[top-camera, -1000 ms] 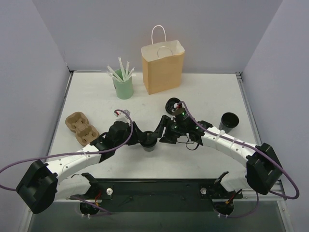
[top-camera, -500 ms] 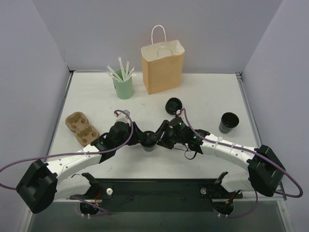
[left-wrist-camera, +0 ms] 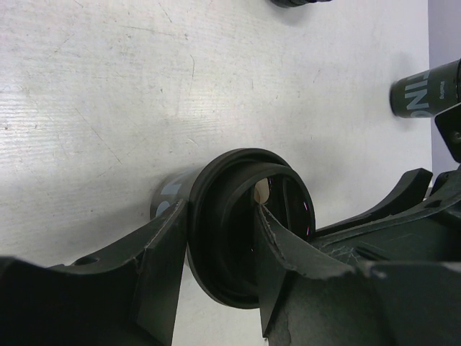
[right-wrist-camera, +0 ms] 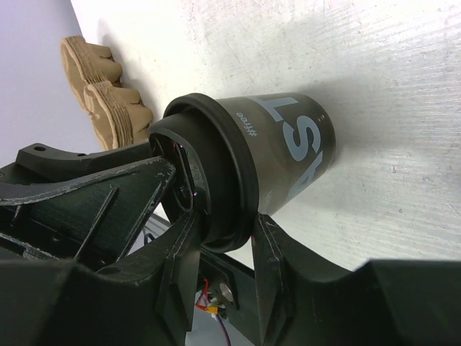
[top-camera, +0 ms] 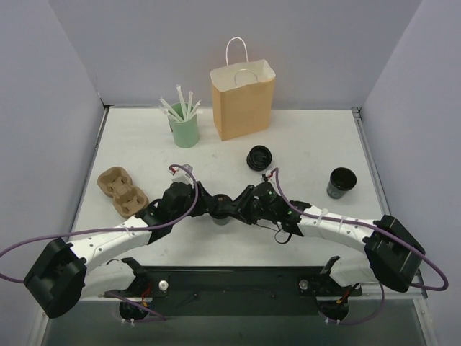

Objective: Pack the takeout coffee

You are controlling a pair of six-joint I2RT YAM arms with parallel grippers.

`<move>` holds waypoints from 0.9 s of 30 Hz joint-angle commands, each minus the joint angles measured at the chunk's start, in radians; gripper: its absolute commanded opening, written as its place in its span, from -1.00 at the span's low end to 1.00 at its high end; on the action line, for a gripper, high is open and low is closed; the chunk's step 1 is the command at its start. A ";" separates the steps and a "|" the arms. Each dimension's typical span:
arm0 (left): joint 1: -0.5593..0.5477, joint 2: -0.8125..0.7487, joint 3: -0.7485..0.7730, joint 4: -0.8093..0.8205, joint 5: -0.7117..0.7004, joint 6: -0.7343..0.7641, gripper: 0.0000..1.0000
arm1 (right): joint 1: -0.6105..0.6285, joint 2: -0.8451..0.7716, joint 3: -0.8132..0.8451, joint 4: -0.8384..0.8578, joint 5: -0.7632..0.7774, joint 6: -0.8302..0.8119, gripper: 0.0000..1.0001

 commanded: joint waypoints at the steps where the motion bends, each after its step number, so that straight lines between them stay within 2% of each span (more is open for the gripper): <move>1: -0.008 0.042 -0.058 -0.090 -0.008 0.003 -0.16 | 0.006 0.010 -0.070 0.035 0.060 0.002 -0.54; 7: -0.010 0.040 -0.104 -0.055 -0.011 -0.015 -0.17 | -0.002 0.044 -0.128 0.046 0.083 -0.030 -0.70; 13: -0.010 0.045 -0.144 -0.029 -0.009 -0.031 -0.22 | -0.005 0.096 -0.177 0.098 0.075 -0.033 -0.74; 17: -0.008 0.039 -0.141 -0.007 0.003 -0.017 -0.22 | -0.002 0.064 -0.170 0.071 0.084 -0.040 -0.74; 18: -0.008 0.034 -0.136 0.000 0.015 0.008 -0.21 | -0.002 0.049 -0.162 0.055 0.086 -0.047 -0.71; 21: -0.005 0.040 -0.106 0.009 0.034 0.069 -0.21 | -0.002 -0.022 -0.095 -0.043 0.090 -0.093 -0.47; 22: -0.005 0.043 -0.098 0.019 0.055 0.084 -0.21 | -0.002 -0.058 -0.078 -0.102 0.092 -0.142 -0.34; 25: -0.004 0.069 -0.069 0.029 0.087 0.146 -0.21 | -0.010 -0.121 -0.020 -0.196 0.074 -0.255 -0.11; 27: -0.001 0.092 -0.054 0.038 0.107 0.189 -0.20 | -0.034 -0.146 0.006 -0.250 0.057 -0.314 -0.03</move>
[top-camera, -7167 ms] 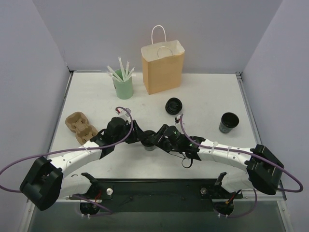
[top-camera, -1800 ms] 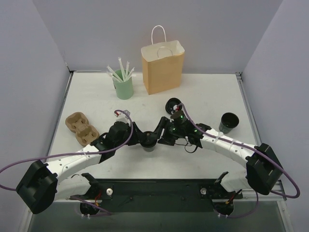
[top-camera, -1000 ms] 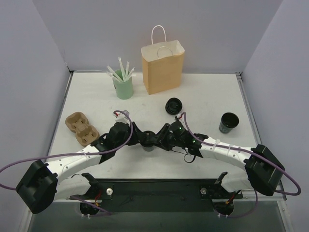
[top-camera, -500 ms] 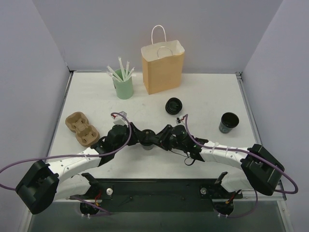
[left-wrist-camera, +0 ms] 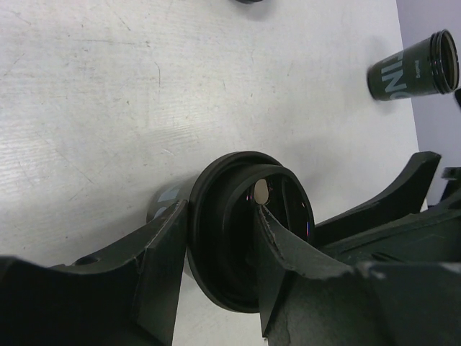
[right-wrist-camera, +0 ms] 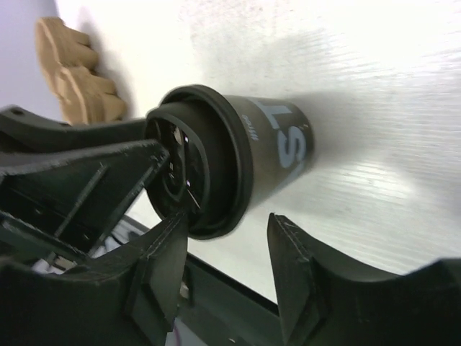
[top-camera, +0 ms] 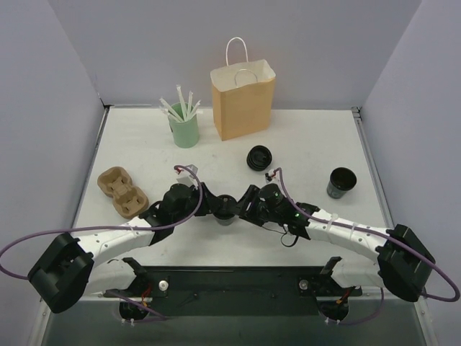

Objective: Pack the takeout coffee

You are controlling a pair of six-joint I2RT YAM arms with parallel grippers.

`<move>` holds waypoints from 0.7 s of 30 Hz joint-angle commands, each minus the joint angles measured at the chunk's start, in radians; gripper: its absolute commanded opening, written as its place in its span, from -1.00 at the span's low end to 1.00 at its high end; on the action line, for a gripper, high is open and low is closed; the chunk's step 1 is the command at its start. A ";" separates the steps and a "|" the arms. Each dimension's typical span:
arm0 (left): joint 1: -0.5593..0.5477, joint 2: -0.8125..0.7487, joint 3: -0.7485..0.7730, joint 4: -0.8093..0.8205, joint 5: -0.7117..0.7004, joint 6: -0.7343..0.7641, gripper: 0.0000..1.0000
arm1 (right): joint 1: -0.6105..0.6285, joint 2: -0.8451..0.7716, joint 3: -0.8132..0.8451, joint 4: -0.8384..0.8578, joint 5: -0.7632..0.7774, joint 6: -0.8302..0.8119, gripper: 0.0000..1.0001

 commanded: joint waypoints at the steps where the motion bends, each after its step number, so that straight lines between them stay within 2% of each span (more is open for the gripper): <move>1: 0.003 0.069 0.010 -0.129 0.086 0.156 -0.20 | -0.044 -0.092 0.077 -0.300 -0.003 -0.220 0.04; 7: 0.008 0.095 0.030 -0.074 0.159 0.238 -0.20 | -0.231 -0.138 0.150 -0.385 -0.242 -0.479 0.23; 9: 0.011 0.096 0.041 -0.062 0.185 0.262 -0.20 | -0.294 -0.115 0.200 -0.394 -0.372 -0.567 0.26; 12: 0.018 0.110 0.076 -0.059 0.211 0.294 -0.20 | -0.326 -0.046 0.291 -0.446 -0.487 -0.653 0.32; 15: 0.037 0.119 0.124 -0.071 0.242 0.298 -0.19 | -0.354 0.031 0.358 -0.483 -0.560 -0.688 0.37; 16: 0.041 0.118 0.136 -0.085 0.254 0.296 -0.08 | -0.358 0.055 0.367 -0.497 -0.563 -0.702 0.37; 21: 0.078 0.106 0.225 -0.134 0.279 0.293 0.04 | -0.363 0.078 0.380 -0.497 -0.569 -0.714 0.38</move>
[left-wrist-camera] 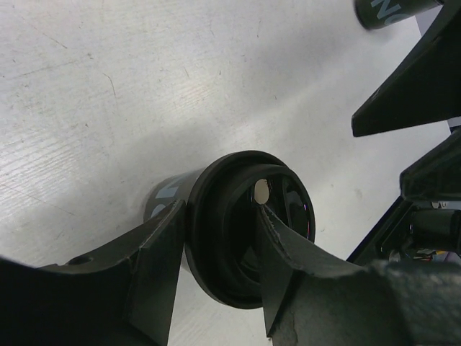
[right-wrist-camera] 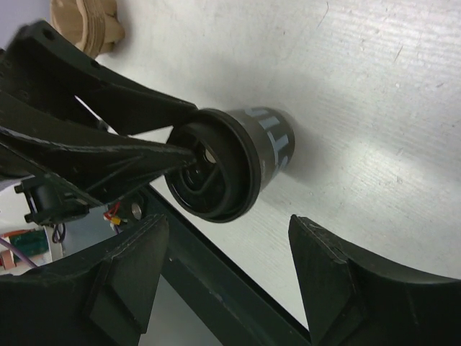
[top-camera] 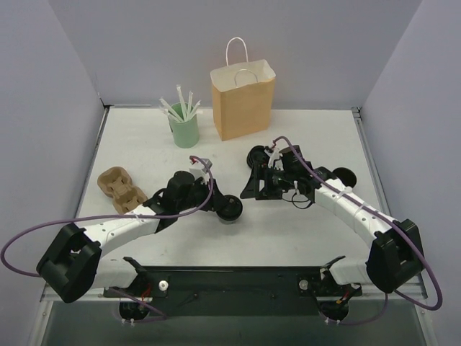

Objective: Pack the takeout coffee

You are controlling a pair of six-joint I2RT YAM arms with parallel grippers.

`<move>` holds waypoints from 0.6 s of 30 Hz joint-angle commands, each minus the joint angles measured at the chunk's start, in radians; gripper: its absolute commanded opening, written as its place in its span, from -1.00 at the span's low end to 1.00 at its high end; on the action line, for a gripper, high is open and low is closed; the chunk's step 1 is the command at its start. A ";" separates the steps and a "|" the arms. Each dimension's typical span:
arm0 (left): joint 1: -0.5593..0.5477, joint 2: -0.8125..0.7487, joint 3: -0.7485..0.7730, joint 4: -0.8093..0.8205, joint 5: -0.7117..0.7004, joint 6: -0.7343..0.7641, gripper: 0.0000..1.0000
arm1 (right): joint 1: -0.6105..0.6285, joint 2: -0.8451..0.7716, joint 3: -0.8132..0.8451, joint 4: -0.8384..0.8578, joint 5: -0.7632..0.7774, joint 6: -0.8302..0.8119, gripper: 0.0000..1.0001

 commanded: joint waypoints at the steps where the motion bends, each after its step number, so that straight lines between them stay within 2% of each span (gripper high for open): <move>1: 0.038 -0.003 0.096 -0.096 0.039 0.042 0.06 | -0.007 0.013 0.032 -0.060 -0.072 -0.063 0.38; 6: 0.061 -0.006 0.150 -0.133 0.087 0.037 0.17 | -0.018 0.022 0.045 -0.063 -0.085 -0.069 0.38; 11: 0.073 0.004 0.177 -0.159 0.085 0.040 0.19 | -0.023 0.024 0.068 -0.069 -0.089 -0.063 0.38; 18: 0.084 -0.019 0.194 -0.243 0.030 0.068 0.21 | -0.041 0.087 0.124 -0.075 -0.089 -0.085 0.37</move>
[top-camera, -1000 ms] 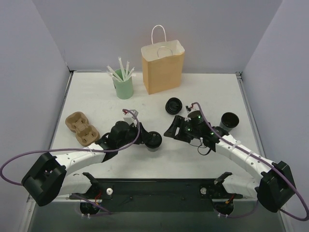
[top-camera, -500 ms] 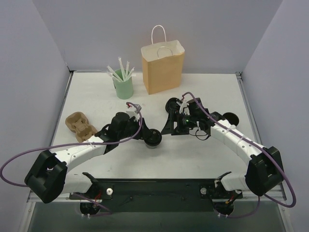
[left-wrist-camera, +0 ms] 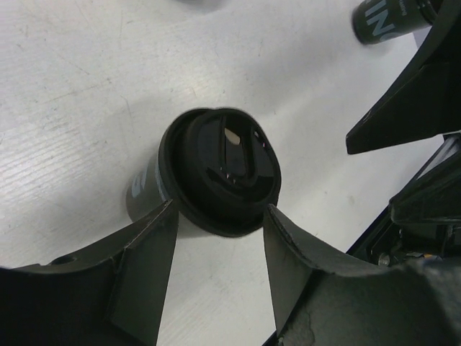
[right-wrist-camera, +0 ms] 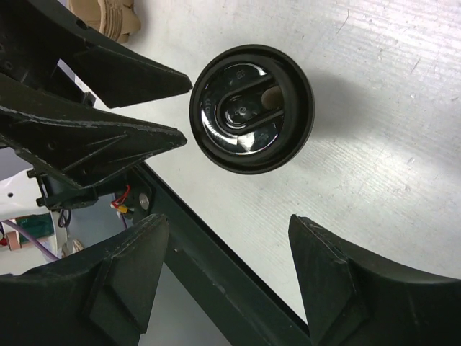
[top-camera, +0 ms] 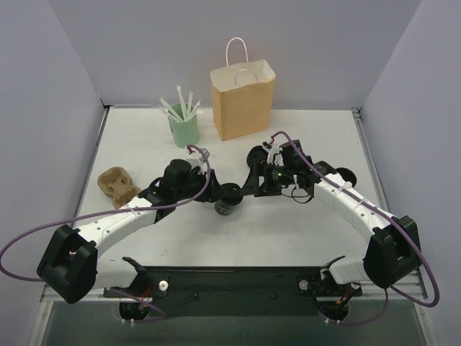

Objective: Pack the takeout coffee

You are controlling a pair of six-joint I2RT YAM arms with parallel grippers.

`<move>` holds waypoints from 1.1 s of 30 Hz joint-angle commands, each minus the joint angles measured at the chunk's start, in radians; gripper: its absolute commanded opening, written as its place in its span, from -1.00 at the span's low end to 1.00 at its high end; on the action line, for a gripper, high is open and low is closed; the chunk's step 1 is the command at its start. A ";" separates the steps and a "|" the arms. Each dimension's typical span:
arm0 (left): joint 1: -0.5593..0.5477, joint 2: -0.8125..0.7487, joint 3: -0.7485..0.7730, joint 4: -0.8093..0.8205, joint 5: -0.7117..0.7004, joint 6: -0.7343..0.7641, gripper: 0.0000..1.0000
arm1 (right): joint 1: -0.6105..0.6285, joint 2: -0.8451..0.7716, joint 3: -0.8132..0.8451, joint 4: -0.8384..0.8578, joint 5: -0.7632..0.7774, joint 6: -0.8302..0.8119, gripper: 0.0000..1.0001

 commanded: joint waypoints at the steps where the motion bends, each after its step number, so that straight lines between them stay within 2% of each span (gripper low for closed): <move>1: 0.011 -0.027 0.054 -0.077 -0.048 0.041 0.21 | -0.024 0.068 0.077 -0.023 -0.022 -0.033 0.36; 6: 0.019 -0.046 0.063 -0.128 -0.082 0.061 0.21 | -0.025 0.138 0.146 -0.045 -0.019 -0.031 0.32; 10: 0.028 -0.052 0.054 -0.139 -0.107 0.059 0.21 | -0.021 0.175 0.180 -0.046 0.071 -0.013 0.31; 13: 0.040 -0.061 0.037 -0.131 -0.114 0.050 0.21 | -0.014 0.208 0.220 -0.077 0.082 -0.031 0.26; 17: 0.048 -0.064 0.037 -0.145 -0.128 0.035 0.21 | -0.021 0.160 0.206 -0.075 0.190 -0.109 0.26; 22: 0.048 -0.049 0.023 -0.119 -0.134 -0.003 0.21 | -0.050 0.200 0.267 -0.077 0.257 -0.255 0.26; 27: 0.052 0.006 0.008 -0.082 -0.145 -0.017 0.21 | -0.057 0.286 0.375 -0.075 0.173 -0.431 0.30; 33: 0.086 0.103 0.027 -0.050 -0.143 -0.026 0.19 | -0.067 0.404 0.497 -0.098 0.076 -0.524 0.43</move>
